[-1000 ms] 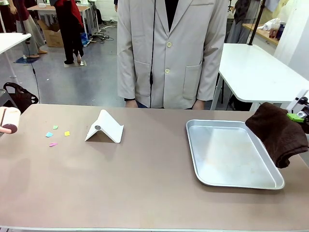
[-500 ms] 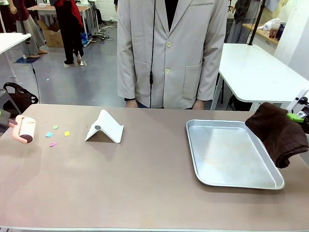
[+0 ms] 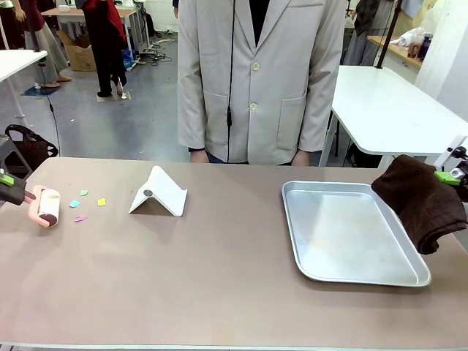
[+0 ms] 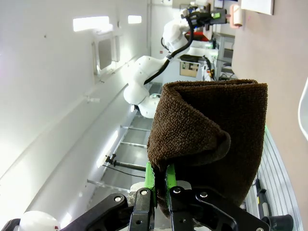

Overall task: Clean the surface of the table.
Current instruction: Clean the area not pointed to by the person.

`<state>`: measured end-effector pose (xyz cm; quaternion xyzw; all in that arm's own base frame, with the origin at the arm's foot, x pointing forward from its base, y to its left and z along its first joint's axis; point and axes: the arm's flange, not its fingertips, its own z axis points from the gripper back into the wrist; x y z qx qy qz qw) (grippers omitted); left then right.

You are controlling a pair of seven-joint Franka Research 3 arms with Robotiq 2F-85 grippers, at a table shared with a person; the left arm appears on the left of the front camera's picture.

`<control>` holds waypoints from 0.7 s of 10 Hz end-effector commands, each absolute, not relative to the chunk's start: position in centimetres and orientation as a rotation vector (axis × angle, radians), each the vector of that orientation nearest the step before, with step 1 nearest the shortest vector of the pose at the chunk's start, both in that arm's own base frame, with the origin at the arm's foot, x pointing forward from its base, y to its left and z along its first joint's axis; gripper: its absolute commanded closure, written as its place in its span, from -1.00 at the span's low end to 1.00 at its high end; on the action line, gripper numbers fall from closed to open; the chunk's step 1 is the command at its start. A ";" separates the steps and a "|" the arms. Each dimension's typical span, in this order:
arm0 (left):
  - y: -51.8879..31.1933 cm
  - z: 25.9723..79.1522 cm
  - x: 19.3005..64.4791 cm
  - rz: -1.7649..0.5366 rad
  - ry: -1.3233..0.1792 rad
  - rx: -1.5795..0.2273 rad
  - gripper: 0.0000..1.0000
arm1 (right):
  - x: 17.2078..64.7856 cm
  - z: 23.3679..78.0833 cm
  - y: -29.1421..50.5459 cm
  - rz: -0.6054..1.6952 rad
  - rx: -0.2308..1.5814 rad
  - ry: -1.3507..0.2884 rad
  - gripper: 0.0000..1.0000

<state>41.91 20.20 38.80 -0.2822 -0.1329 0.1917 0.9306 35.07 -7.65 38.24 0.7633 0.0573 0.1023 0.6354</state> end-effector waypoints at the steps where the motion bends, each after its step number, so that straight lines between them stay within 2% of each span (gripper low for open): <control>1: 19.4 38.1 42.1 0.432 -0.277 -0.511 0.56 | 34.9 38.7 -7.8 0.242 1.737 0.125 1.00; 3: 19.2 37.6 42.6 0.441 -0.292 -0.494 0.56 | 34.9 38.7 -7.8 0.242 1.737 0.125 1.00; 7: 17.8 35.7 43.8 0.424 -0.230 -0.497 0.56 | 34.9 38.7 -7.8 0.242 1.737 0.125 1.00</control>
